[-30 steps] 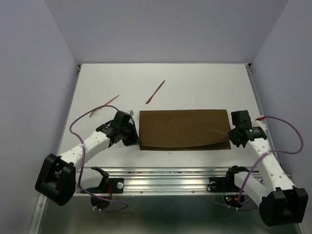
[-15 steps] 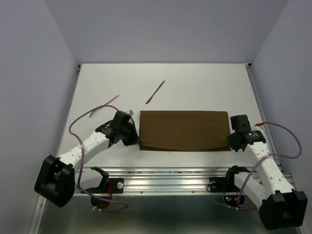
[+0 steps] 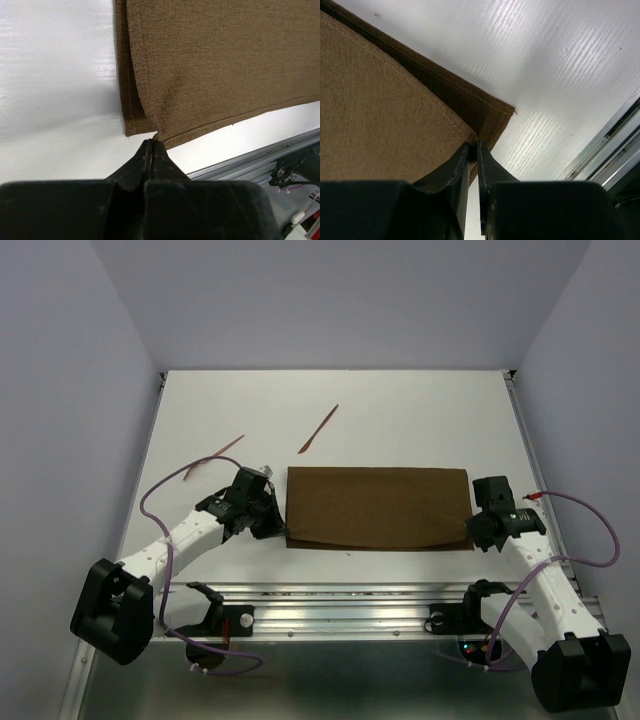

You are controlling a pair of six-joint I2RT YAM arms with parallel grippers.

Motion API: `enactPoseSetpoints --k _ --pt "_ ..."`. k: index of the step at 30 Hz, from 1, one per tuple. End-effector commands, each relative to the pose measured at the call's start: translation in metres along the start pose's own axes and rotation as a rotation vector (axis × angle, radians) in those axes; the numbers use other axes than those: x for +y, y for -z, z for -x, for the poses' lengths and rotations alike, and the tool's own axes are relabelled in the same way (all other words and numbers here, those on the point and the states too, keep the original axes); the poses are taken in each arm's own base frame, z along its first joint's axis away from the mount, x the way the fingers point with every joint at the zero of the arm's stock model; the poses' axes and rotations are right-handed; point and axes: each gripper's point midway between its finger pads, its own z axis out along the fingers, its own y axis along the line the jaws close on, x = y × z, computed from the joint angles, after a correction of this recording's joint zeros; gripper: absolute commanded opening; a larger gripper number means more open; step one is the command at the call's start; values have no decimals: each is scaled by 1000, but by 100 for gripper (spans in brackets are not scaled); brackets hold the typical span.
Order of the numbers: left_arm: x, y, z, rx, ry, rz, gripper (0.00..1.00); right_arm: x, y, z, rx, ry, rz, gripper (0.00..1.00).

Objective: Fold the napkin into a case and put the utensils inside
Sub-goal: Fold and flatten the napkin at the center of the board, then smooth out the rectangle-folded napkin at the center of the board.

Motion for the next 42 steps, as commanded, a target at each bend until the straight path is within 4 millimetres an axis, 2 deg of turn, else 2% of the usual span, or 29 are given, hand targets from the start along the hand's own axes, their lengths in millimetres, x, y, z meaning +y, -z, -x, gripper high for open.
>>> enactPoseSetpoints --k 1,3,4,5,6,8,9,11,14,15,16,17,18,19,20,21,22,23,24,25,26,27,29,30,33,37,39,42 --pt "9 1 -2 -12 11 42 0 -1 -1 1 -8 -19 -5 15" --pt "9 0 -2 -15 16 42 0 -3 -2 0 -2 -13 -10 24" --pt "10 0 -2 -16 17 43 0 -4 -3 -1 -2 -11 -12 40" --pt "8 1 -1 -20 16 39 0 -3 -2 -1 -2 -9 -7 49" --pt "7 1 0 -20 15 37 10 -1 -2 0 0 3 6 57" --pt "5 2 2 -26 13 30 37 5 1 1 2 18 31 67" --pt "2 4 5 -35 10 24 49 9 3 2 2 19 50 68" --pt "-4 10 14 -60 3 19 56 18 8 9 -14 32 79 72" --pt "-13 17 32 -111 -8 27 56 38 13 18 -33 95 147 73" --pt "-15 16 37 -118 -12 33 56 57 16 20 -28 109 219 73" --pt "-18 15 42 -130 -18 28 56 66 15 19 -21 175 248 73" --pt "-27 16 52 -153 -27 4 53 69 5 13 11 215 223 69" --pt "-31 9 53 -131 -29 -2 50 87 6 12 32 233 275 64" --pt "-37 7 56 -130 -35 -17 46 92 2 10 44 277 278 60" --pt "-42 4 61 -132 -42 -27 43 95 -9 4 75 306 250 49" --pt "-51 -2 72 -148 -51 -43 16 107 -12 1 86 325 291 43" --pt "-56 -5 78 -162 -58 -50 1 110 -16 4 80 330 275 34" --pt "-66 -6 91 -196 -68 -75 0 113 -27 2 81 341 259 31" --pt "-71 -10 96 -203 -76 -87 0 112 -31 3 74 350 243 28" --pt "-70 -22 96 -184 -77 -80 0 113 -35 4 67 348 230 24" --pt "-77 -26 105 -193 -81 -91 0 114 -39 4 65 357 226 19" --pt "-73 -42 101 -149 -88 -70 0 115 -45 1 70 369 218 16" --pt "-74 -54 105 -128 -91 -59 0 115 -53 -4 90 405 213 11" --pt "-67 -68 100 -94 -92 -34 0 111 -60 -10 113 423 191 9" --pt "-52 -87 94 -57 -86 21 0 105 -71 -25 157 444 194 6" --pt "-33 -95 81 -25 -68 76 0 86 -80 -42 201 471 179 4" --pt "-23 -94 73 -17 -68 98 0 78 -82 -52 234 476 178 4" --pt "-6 -89 60 -5 -73 141 0 76 -79 -64 274 483 210 4"
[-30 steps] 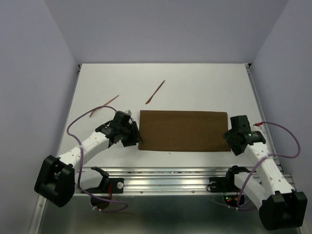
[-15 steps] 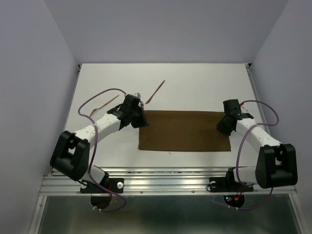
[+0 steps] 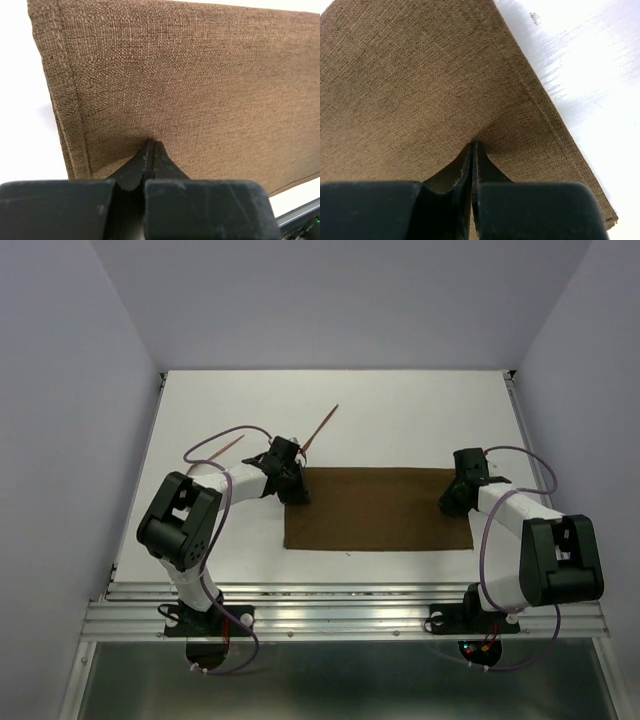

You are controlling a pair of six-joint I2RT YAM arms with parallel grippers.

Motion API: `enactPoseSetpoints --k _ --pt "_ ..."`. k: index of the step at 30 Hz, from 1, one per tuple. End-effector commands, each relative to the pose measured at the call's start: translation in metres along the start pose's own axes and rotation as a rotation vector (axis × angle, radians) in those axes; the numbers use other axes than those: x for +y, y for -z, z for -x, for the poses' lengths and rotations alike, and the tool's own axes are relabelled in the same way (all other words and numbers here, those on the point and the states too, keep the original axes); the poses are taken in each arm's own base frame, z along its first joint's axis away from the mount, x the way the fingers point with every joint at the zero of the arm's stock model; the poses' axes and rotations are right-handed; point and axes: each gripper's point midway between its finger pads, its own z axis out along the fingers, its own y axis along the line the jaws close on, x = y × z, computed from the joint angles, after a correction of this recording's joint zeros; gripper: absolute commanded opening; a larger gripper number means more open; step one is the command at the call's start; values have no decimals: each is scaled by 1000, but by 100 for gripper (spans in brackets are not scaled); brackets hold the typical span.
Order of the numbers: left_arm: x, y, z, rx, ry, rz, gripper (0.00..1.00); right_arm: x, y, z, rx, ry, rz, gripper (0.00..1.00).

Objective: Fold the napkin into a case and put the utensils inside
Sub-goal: Smooth out the rectangle-folded napkin at the center of the board.

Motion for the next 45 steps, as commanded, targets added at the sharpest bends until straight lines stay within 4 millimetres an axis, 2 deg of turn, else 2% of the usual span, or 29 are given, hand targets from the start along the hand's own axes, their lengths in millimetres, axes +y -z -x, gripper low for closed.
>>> enactPoseSetpoints --k 1,3,6,7,8,10,11,14,15,16,18,19,20,21,22,24,25,27,28,32,37,41,43,45 --pt "29 13 -20 8 -30 94 0 -3 -6 -34 96 30 40 4" --pt "41 17 -30 29 -43 133 0 4 -4 -44 117 43 78 4" --pt "48 30 -29 0 -51 159 0 19 4 -54 132 84 121 4" --pt "47 33 -29 -4 -50 156 0 24 7 -55 132 102 131 4" --pt "44 37 -26 -16 -51 149 0 35 13 -46 110 113 153 5" --pt "31 49 -15 -49 -46 114 0 45 26 -32 61 150 163 5" --pt "19 56 -4 -76 -47 81 0 58 37 -16 19 153 200 7" --pt "-12 67 17 -115 -50 -14 0 90 60 7 -49 185 315 11" --pt "-28 73 31 -140 -55 -55 0 108 69 19 -88 195 366 12" --pt "-34 68 34 -132 -55 -66 0 122 75 15 -64 212 423 12" --pt "-51 62 42 -122 -56 -118 0 146 70 0 -24 270 445 11" --pt "-59 53 47 -110 -58 -130 0 164 77 3 -33 288 472 11" --pt "-63 47 51 -111 -57 -136 0 177 67 -16 21 333 472 11" --pt "-68 35 52 -85 -52 -146 0 187 68 -25 61 357 494 11" --pt "-72 31 52 -72 -50 -158 0 206 74 -23 59 379 529 11" --pt "-81 21 56 -65 -38 -192 0 222 70 -37 104 412 545 11" --pt "-85 14 53 -41 -22 -213 0 225 58 -45 149 421 537 11" --pt "-94 8 58 -42 -19 -229 0 243 60 -54 163 447 566 10" --pt "-93 1 56 -29 -18 -224 0 246 51 -62 186 459 560 10" --pt "-91 -13 59 -23 -11 -206 0 272 45 -67 187 465 584 10" --pt "-78 -34 55 -1 -14 -152 0 277 23 -66 178 448 538 11" --pt "-68 -38 47 11 -22 -123 0 271 4 -60 134 465 465 11" --pt "-63 -37 46 6 -36 -106 0 263 -5 -63 139 478 432 10" --pt "-59 -36 46 3 -43 -93 0 252 -16 -52 136 452 395 10"
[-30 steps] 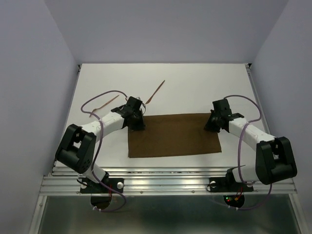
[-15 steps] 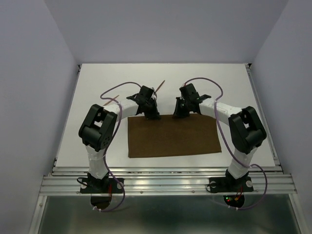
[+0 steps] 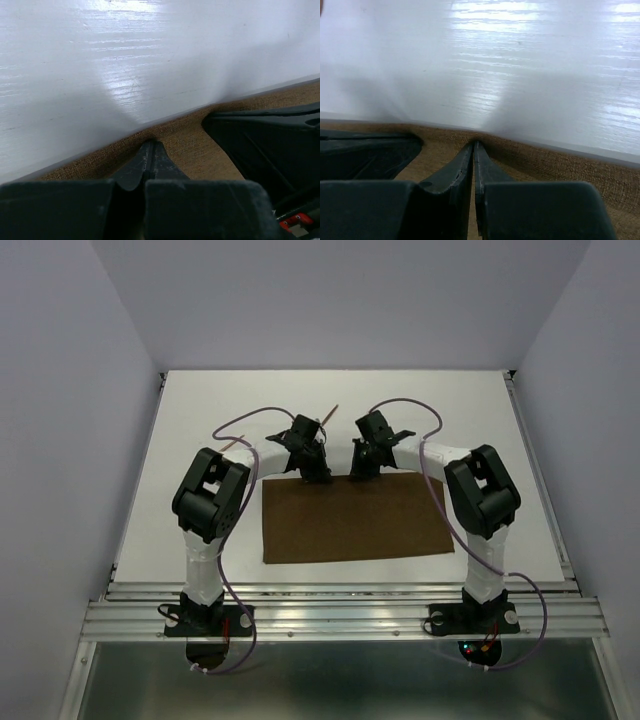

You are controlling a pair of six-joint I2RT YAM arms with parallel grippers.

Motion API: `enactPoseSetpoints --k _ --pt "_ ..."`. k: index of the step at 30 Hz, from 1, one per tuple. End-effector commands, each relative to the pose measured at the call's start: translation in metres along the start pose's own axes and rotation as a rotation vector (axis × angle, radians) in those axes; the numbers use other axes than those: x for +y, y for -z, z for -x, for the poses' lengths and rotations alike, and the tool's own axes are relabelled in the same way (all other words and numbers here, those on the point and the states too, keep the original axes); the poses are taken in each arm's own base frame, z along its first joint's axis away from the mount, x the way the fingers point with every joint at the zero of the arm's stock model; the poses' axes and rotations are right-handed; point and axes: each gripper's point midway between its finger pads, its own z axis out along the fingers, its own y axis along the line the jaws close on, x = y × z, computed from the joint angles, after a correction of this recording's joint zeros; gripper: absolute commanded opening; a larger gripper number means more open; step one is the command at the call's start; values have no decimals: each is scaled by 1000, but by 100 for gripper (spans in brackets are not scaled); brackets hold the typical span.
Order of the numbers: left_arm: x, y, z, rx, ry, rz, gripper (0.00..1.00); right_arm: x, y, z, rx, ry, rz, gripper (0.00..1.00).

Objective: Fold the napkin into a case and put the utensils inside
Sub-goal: Smooth out the rectangle-folded napkin at the center of the board.

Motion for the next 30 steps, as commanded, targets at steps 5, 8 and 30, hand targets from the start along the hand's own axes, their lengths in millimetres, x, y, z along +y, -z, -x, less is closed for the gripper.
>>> enactPoseSetpoints --k 5,8,30 --pt "7 11 3 -37 -77 40 0 -53 8 29 -69 -59 -103 9" --pt "15 11 4 -42 -83 80 0 -78 21 34 -83 -85 -124 9" --pt "29 25 7 -49 -130 154 0 -232 85 28 -164 -312 -313 8"
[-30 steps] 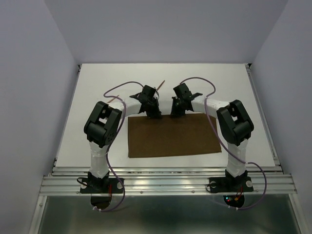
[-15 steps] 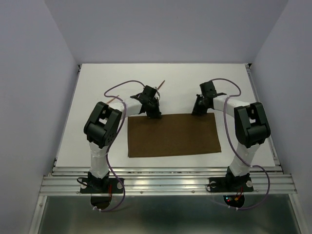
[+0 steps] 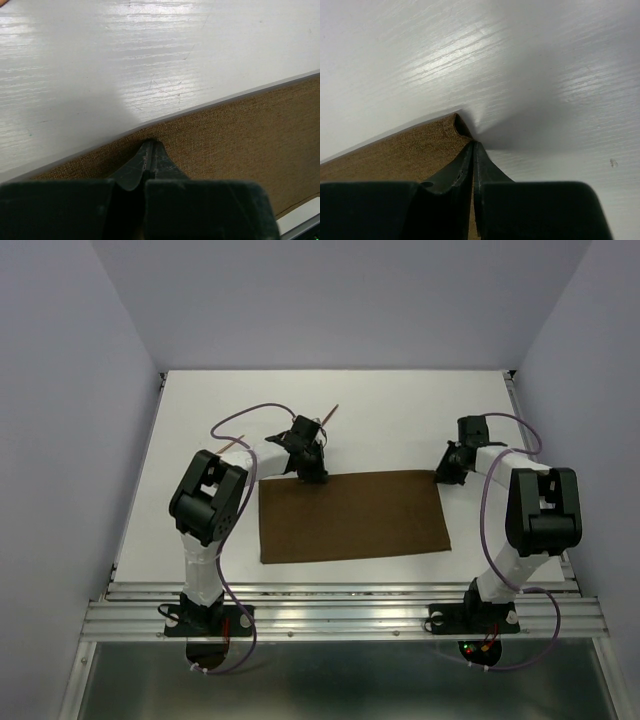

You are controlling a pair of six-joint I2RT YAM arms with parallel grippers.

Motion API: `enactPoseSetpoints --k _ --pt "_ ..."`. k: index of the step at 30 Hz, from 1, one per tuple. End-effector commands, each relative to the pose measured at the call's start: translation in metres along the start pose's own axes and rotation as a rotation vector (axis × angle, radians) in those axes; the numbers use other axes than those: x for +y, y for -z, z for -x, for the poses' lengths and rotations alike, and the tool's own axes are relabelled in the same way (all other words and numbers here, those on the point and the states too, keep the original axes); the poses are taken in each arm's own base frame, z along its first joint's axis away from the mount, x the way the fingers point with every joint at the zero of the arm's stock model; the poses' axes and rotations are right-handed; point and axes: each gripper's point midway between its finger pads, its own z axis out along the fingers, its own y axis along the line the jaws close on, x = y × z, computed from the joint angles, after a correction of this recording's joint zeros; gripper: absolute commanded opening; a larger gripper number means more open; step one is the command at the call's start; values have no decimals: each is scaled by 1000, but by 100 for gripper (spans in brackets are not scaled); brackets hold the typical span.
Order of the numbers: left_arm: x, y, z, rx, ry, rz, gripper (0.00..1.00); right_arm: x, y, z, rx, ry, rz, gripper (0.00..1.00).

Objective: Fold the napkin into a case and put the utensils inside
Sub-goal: Smooth out the rectangle-folded napkin at the center of the board.

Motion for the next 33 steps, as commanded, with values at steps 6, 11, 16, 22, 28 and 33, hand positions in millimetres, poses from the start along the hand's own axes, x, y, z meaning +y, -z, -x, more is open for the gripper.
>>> enactPoseSetpoints --k 6,11,16,22,28,33 --pt "20 29 -1 10 -55 93 0 3 1 0 -21 2 27 6" --pt "13 40 5 -13 -52 76 0 19 36 21 -127 -16 95 4" --pt "5 66 10 -48 -39 50 0 66 93 30 -295 81 147 12" --pt "48 70 2 -25 12 139 0 77 84 11 -229 90 195 15" --pt "80 71 -7 -9 52 178 0 71 48 -6 -131 91 155 15" --pt "102 64 -12 -2 97 203 0 57 27 -15 -97 77 84 15"
